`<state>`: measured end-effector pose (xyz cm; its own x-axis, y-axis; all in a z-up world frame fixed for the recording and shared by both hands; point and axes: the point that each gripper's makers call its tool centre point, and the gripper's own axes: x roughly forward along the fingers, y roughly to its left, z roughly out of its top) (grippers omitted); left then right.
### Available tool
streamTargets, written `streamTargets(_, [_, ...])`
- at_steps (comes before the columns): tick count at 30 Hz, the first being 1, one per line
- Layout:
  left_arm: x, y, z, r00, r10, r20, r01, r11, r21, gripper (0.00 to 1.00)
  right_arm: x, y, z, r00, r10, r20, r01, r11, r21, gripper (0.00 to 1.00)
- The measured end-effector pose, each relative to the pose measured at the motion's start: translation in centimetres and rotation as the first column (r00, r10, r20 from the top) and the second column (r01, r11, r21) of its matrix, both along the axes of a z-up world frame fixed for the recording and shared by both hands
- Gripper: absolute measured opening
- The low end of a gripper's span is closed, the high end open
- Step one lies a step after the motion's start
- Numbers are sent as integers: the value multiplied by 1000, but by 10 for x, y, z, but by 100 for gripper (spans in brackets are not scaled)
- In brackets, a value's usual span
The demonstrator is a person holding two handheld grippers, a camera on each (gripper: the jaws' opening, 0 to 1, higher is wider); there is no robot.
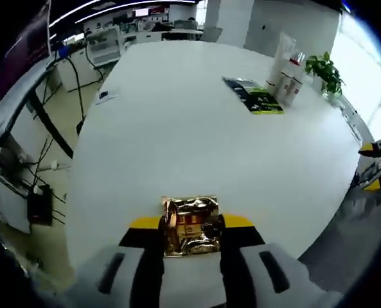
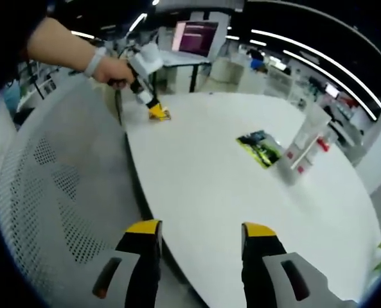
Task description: Arrange the skincare products in the storage area until every visible bottle or jar stands upright without overlapping.
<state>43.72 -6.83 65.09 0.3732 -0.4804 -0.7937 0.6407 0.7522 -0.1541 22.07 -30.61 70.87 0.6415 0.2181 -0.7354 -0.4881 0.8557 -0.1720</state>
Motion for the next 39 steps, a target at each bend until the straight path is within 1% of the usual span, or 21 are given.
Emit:
streamTargets(2, [-3,-2,3,1000,-11,13,11,1000,2,28,1,0,1,1000,-2,7,2,1000,0,52])
streamTargets(7, [-6,-14,23,999,-10,42,12,999,-52,27,1,1,3,1000,2,17,-2,1000,0,52])
streamTargets(8, [-9,-20,33,998,-17,57,20,997,-69,27,1,2,4,1000,3,18,-3,1000,-1,52])
streamTargets(12, [-12,-35,55,993,-32,109,44,993,-108,25,1,3,4,1000,8,17,-8,1000,2,52])
streamTargets(17, [-18,-49,79,987,-6,160,32,987,-159,24,-2,17,3,998,67,4,-67,997,34,53])
streamTargets(18, [-14,-49,78,988,5,157,22,986,-167,24,-3,20,4,997,78,2,-78,996,42,53])
streamTargets(20, [-22,-54,86,988,31,149,-1,981,-196,24,-4,26,4,995,104,-3,-103,993,57,53])
streamTargets(21, [-28,-60,92,989,27,149,6,975,-220,24,-5,27,4,994,111,-5,-110,992,56,53])
streamTargets(24, [-40,-70,100,988,23,154,14,972,-236,26,-3,29,8,994,108,8,-108,991,78,53])
streamTargets(26, [-49,-76,107,989,35,145,5,963,-268,26,-2,28,11,995,95,12,-96,991,98,54])
streamTargets(27, [-54,-81,112,988,47,148,0,955,-298,26,0,29,15,996,85,23,-87,988,127,54])
streamTargets(29, [-63,-86,116,986,51,156,1,949,-315,26,3,32,25,996,69,63,-80,979,189,54])
streamTargets(31, [-71,-89,120,983,47,175,12,947,-321,27,3,30,27,997,47,55,-58,974,219,54])
streamTargets(32, [-77,-91,125,976,42,216,29,948,-318,27,5,32,32,997,29,69,-46,962,267,54])
streamTargets(33, [-79,-92,130,961,45,274,42,951,-305,27,8,33,36,997,9,76,-31,952,304,54])
streamTargets(34, [-83,-94,131,955,32,295,59,953,-296,28,9,34,40,998,-14,68,-11,933,361,55])
streamTargets(35, [-91,-98,134,936,-13,352,112,958,-263,28,10,34,42,997,-33,66,5,923,385,56])
streamTargets(36, [-99,-101,135,920,-53,388,153,961,-230,28,13,31,46,995,-51,82,14,917,399,56])
streamTargets(37, [-104,-104,136,906,-76,417,176,962,-208,28,12,33,47,996,-45,77,9,909,416,55])
streamTargets(38, [-110,-106,136,902,-78,424,179,963,-203,28,11,39,50,998,-40,57,9,883,470,53])
streamTargets(39, [-118,-112,137,901,-86,425,188,960,-206,28,8,42,50,999,-28,33,8,866,499,50])
